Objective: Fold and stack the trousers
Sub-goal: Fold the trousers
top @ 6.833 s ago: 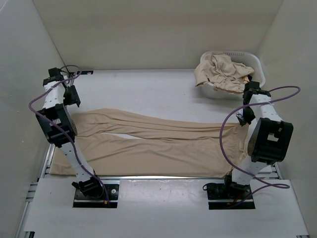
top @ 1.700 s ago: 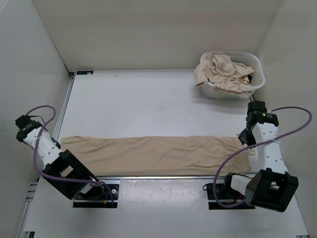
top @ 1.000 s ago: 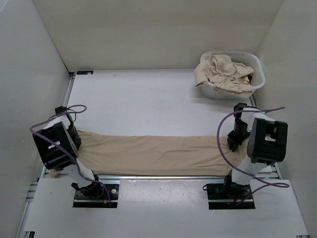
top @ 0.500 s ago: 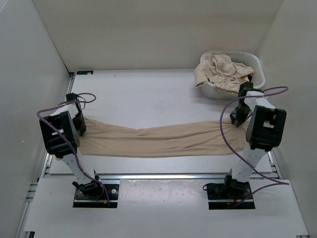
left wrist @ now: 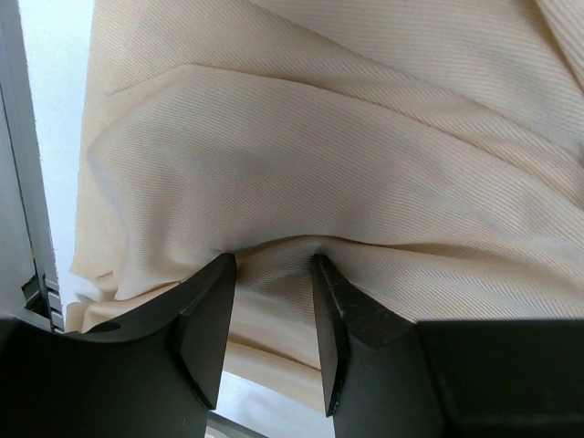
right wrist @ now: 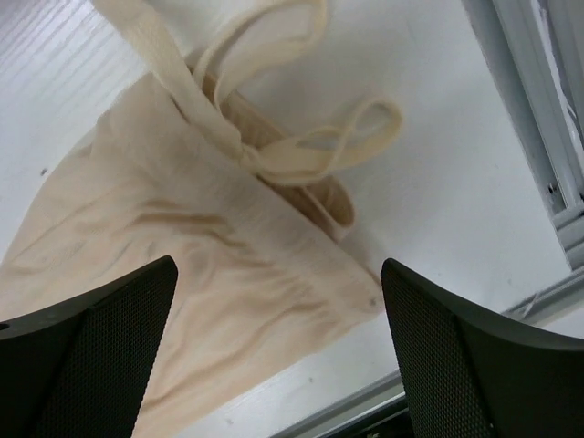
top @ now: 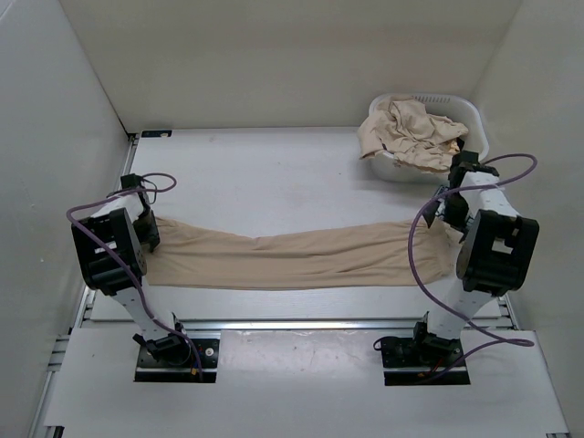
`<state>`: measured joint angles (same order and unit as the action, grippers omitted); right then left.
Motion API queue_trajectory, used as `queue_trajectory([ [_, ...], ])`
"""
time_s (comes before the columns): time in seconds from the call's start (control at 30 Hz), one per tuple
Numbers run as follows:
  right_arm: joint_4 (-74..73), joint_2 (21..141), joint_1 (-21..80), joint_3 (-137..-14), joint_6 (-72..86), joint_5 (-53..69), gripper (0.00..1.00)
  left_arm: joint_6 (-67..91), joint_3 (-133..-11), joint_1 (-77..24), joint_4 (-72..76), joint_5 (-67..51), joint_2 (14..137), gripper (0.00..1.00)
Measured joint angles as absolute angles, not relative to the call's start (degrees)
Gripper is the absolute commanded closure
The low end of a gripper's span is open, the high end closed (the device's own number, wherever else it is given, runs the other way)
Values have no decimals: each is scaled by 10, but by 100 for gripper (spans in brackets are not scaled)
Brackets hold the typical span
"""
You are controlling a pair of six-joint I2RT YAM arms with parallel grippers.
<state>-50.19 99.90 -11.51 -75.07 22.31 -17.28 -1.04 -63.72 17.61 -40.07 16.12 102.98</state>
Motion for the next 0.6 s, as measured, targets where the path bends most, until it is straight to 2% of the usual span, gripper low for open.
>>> queue_trajectory([
  [0.2, -456, 1087, -119, -744, 192, -157, 3, -10, -635, 177, -407, 159, 1027, 49],
  [0.27, -453, 1096, -126, -744, 188, -140, 13, -9, -634, 176, -413, 159, 1026, 49],
  [0.4, -434, 1099, -140, -736, 191, -88, 39, -7, -634, 176, -428, 158, 1025, 49],
  [0.43, -429, 1098, -141, -734, 193, -79, 53, -6, -634, 176, -431, 158, 1025, 48],
  [0.53, -429, 1096, -143, -730, 192, -75, 80, -6, -634, 177, -441, 156, 1025, 46],
  [0.57, -428, 1094, -145, -727, 192, -75, 95, -6, -635, 177, -446, 154, 1024, 44],
  [0.6, -426, 1091, -147, -724, 193, -73, 100, -6, -635, 177, -451, 151, 1024, 44],
])
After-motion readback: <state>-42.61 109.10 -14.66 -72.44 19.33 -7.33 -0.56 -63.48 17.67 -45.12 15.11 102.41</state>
